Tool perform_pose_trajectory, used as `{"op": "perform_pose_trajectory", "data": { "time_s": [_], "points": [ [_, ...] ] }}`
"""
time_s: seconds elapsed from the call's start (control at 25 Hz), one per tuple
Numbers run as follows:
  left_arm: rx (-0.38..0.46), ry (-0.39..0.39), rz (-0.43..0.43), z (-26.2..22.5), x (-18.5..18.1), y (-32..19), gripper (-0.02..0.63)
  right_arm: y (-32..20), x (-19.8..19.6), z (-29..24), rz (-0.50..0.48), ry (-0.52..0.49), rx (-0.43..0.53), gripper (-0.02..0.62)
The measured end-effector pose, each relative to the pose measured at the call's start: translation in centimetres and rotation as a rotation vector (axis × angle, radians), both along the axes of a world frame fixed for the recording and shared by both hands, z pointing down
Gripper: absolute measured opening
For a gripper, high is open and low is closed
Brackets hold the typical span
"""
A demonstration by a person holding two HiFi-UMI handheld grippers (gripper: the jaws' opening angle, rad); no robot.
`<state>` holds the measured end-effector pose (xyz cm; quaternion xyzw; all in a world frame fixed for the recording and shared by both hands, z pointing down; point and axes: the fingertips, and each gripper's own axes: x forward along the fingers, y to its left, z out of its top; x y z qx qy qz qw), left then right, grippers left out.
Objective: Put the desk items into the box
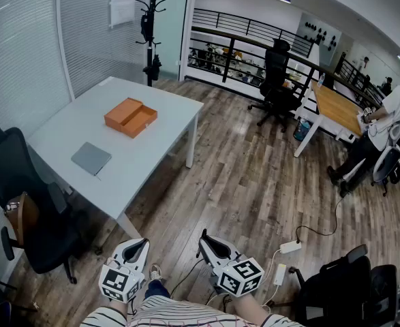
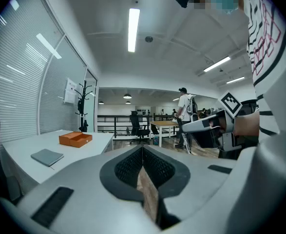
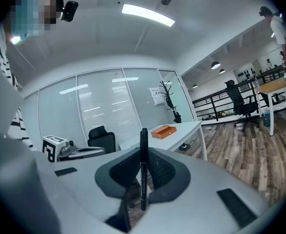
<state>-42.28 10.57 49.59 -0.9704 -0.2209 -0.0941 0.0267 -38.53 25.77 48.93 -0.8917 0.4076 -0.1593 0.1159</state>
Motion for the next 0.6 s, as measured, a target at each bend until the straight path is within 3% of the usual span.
{"op": "perform_pose_trajectory", "data": {
  "time_s": [0.24, 0.6],
  "points": [
    [-0.021, -0.013, 0.01, 0.1, 2.5, -1.3, 0.025, -1.6, 2.3, -0.2, -0.005, 0.0, 0.02, 0.058],
    [-0.036, -0.029, 0.046, 0.5, 8.7, -6.0, 0.025, -5.3, 8.9, -0.4, 0.065, -0.025, 0.016, 0.058]
  ]
}}
